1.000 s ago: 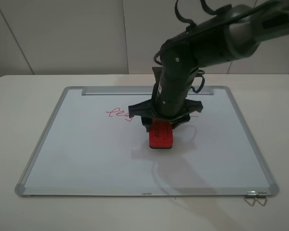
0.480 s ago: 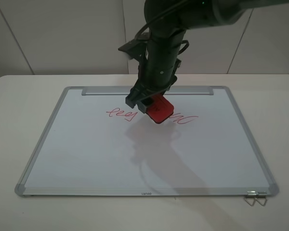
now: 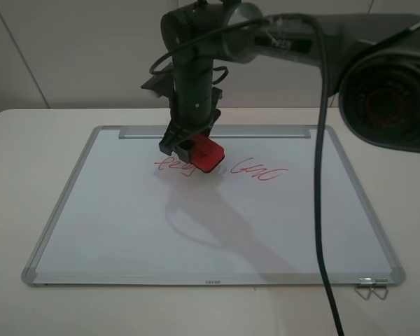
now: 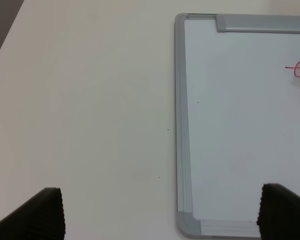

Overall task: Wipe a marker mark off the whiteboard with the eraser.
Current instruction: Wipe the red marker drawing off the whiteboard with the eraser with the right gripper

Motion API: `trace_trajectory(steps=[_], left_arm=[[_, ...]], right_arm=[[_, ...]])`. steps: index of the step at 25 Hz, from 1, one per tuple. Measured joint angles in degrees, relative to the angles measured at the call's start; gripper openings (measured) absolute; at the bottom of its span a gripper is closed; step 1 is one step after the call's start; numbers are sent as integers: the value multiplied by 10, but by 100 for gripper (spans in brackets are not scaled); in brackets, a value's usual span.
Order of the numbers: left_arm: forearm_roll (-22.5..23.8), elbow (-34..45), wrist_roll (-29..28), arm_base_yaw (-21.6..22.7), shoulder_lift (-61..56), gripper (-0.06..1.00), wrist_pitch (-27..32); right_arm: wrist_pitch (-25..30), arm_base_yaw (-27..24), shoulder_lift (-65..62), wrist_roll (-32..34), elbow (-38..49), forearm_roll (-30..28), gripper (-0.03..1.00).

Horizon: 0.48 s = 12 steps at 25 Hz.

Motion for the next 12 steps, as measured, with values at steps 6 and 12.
trace_trajectory(steps=[6,12], left_arm=[[0,0,0,0,0,77,0],[0,0,0,0,0,77,0]], right_arm=[[2,1,69,-3,-85,31,53],[5,7,100,-4,-101,41,53]])
